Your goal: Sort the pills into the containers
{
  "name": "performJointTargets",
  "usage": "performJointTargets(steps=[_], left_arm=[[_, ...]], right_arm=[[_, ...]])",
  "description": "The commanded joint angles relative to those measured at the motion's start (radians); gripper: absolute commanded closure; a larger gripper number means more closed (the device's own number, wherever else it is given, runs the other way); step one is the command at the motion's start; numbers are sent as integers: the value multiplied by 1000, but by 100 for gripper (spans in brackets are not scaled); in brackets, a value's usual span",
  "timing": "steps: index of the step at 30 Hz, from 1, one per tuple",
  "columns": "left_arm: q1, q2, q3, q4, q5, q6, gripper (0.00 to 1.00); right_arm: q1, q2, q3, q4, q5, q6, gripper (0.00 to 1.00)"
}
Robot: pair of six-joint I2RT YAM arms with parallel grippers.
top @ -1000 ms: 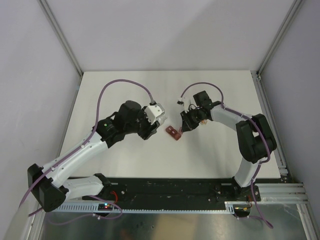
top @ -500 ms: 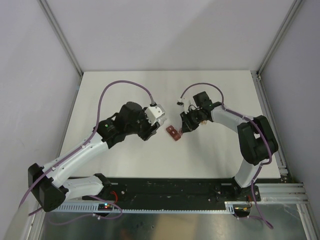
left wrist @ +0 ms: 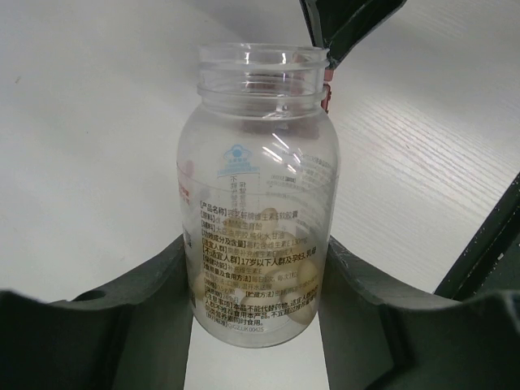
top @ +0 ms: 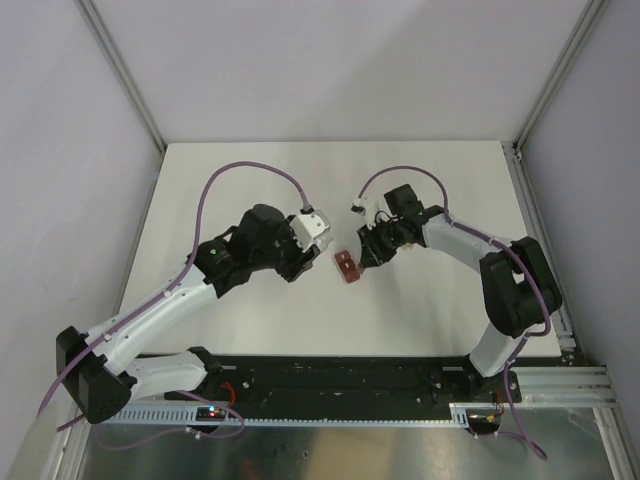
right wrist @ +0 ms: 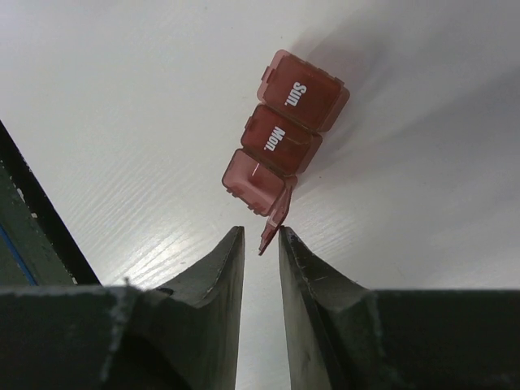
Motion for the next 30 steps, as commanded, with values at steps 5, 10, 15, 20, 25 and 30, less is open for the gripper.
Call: performJointTargets(steps=[5, 10, 15, 20, 25, 30], left_arm=[[-9, -25, -27, 33, 10, 35, 100], [-10, -27, -29, 34, 29, 54, 100], [-10, -28, -16, 34, 59, 77, 100], [-10, -24, 15, 34, 103, 93, 100], [-18, -4, 56, 33, 119, 101, 100], [-37, 13, 82, 35, 111, 102, 100]], right_arm=[[-13, -95, -1, 9, 20, -11, 63], [-33, -153, 34, -31, -12, -24, 50], [-42, -238, 102, -105, -76, -32, 32], [-40, -303, 203, -185, -163, -20, 18], [-33, -315, 292, -212, -273, 42, 12], [-25, -287, 346, -216, -352, 99, 9]])
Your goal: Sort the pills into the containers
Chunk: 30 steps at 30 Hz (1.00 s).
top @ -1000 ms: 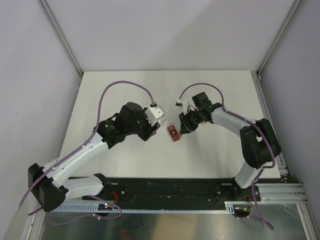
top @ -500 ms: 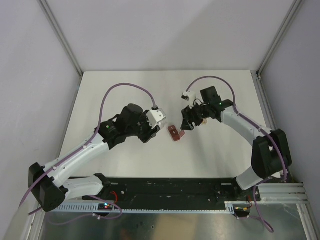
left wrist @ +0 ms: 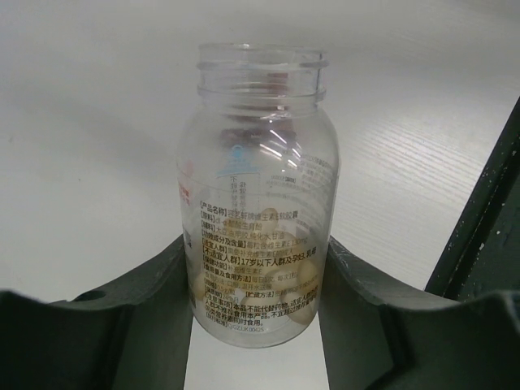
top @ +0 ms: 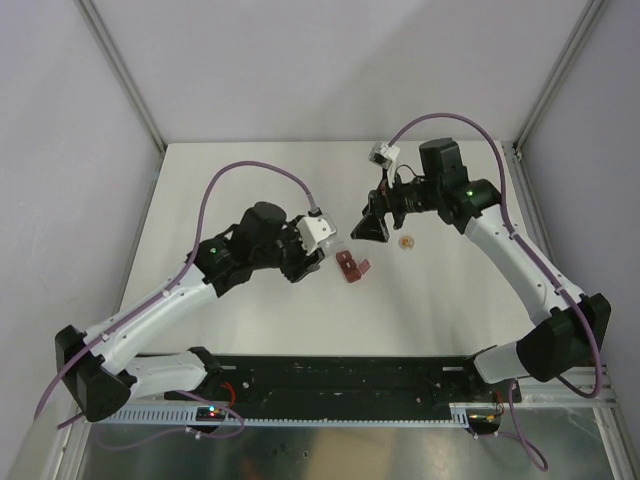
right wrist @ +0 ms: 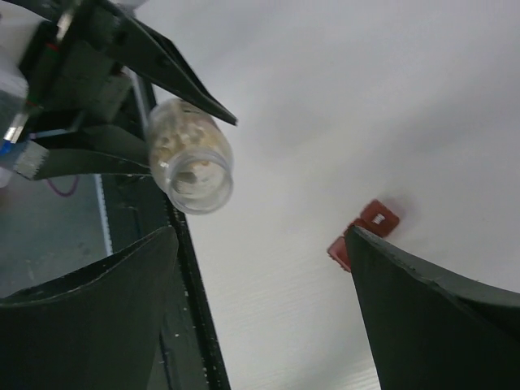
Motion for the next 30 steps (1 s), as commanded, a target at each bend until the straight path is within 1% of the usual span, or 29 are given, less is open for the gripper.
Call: performJointTargets(steps=[1, 4, 14, 18, 25, 27, 29, 30], left_arm=[[-24, 12, 60, 33, 16, 29, 100], [-38, 17, 66, 38, -3, 29, 100], [-65, 48, 93, 48, -40, 20, 100], [-76, 54, 100, 49, -49, 17, 100], [-84, 56, 105, 52, -56, 11, 100], [-86, 56, 105, 53, -54, 9, 100], [-87, 55, 107, 54, -53, 4, 100], [-88, 55, 108, 55, -52, 2, 100]], right_arm=[[11, 18, 61, -22, -116, 76, 9], [23, 36, 74, -9, -151, 103, 8], [80, 88, 67, 15, -177, 131, 5], [91, 116, 64, 25, -186, 141, 8], [99, 150, 67, 39, -208, 154, 24], [101, 156, 67, 39, -216, 153, 32], [103, 159, 65, 38, -222, 153, 43], [104, 160, 64, 36, -227, 153, 50]])
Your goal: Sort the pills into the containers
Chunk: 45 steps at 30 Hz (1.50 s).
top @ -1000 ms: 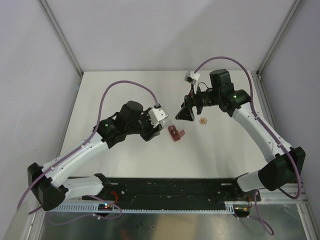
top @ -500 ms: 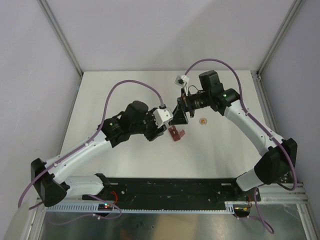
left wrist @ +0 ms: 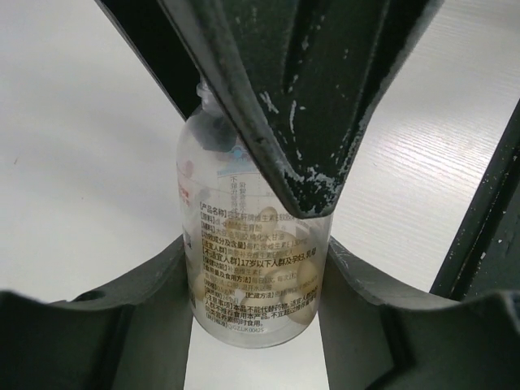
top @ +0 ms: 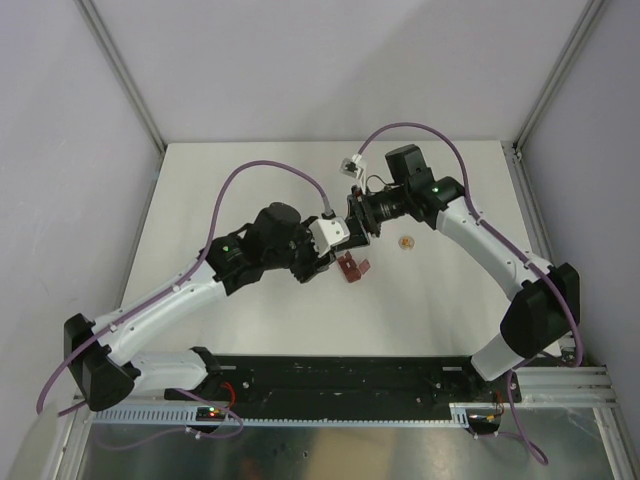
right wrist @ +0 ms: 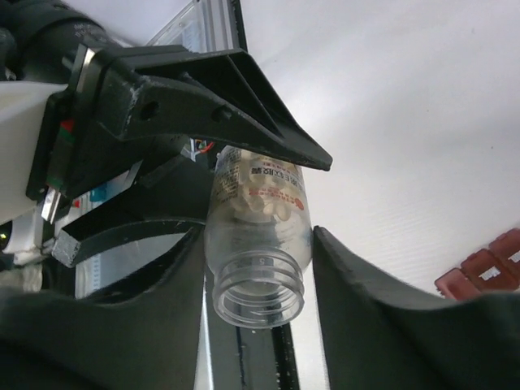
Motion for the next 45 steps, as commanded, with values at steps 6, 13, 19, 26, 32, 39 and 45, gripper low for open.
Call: performJointTargets(steps=[6, 13, 19, 26, 32, 39, 45], left_arm=[[-8, -17, 59, 52, -20, -16, 91], [-8, -51, 75, 58, -25, -21, 62], [-7, -65, 110, 57, -16, -28, 48], [-7, -74, 144, 57, -8, -43, 20], [-5, -92, 157, 57, 43, -39, 7], [2, -108, 152, 58, 134, -15, 1], [3, -96, 163, 63, 148, -9, 0]], right_arm=[[8, 5, 23, 3, -53, -13, 91], [-7, -29, 13, 9, -91, -6, 100], [-36, -44, 11, 30, -147, 27, 100], [-68, -52, 6, 75, -204, 79, 100], [-102, -64, -14, 148, -271, 152, 100], [-123, -85, -38, 229, -335, 229, 100], [-125, -87, -50, 280, -363, 279, 100]])
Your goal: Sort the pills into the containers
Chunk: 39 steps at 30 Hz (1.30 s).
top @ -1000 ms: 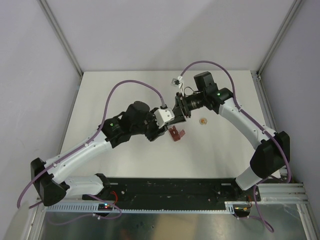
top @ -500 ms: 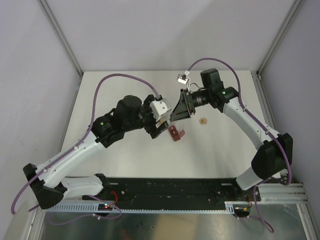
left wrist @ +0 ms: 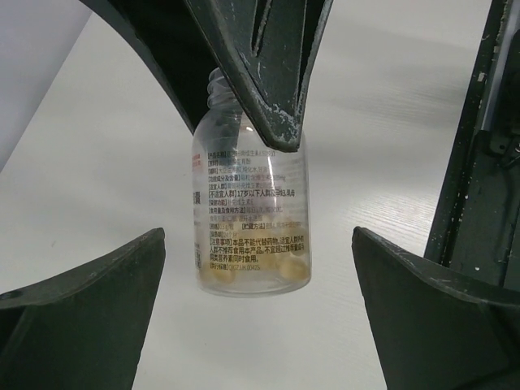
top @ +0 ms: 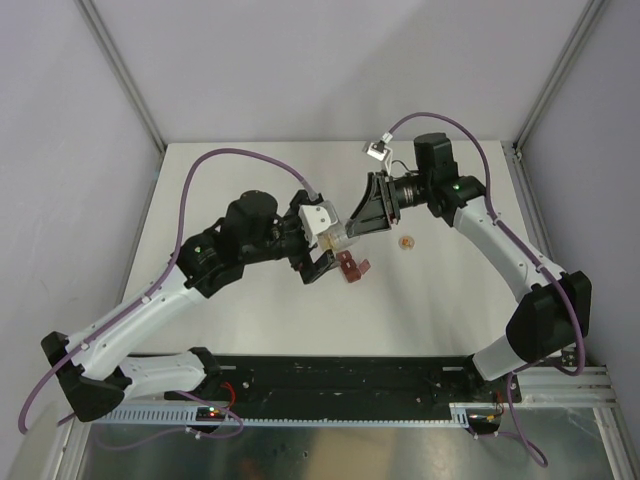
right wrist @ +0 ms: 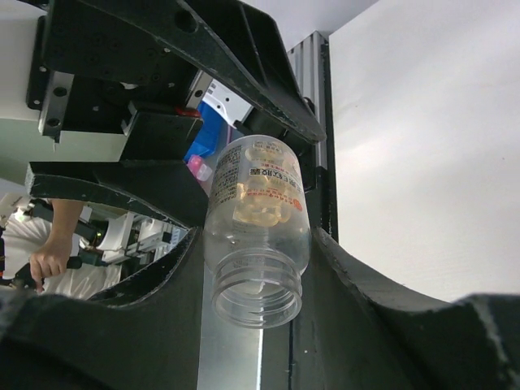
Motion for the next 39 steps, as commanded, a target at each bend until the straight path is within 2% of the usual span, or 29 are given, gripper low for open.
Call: performJointTargets(steps=[1, 6, 15, 29, 39], left_arm=[[5, -13, 42, 44, 31, 16, 0], [4, -5, 35, 71, 12, 16, 1], [5, 3, 29, 96, -6, 3, 10], [3, 10, 3, 110, -50, 21, 14], [1, 13, -21, 112, -49, 25, 11]], right_arm=[[-1, -40, -4, 80, -66, 58, 100], [-1, -44, -18, 111, -79, 87, 100], [-2, -50, -40, 165, -99, 132, 100], [-4, -52, -47, 192, -107, 157, 100], [-6, -56, -47, 193, -106, 157, 100]])
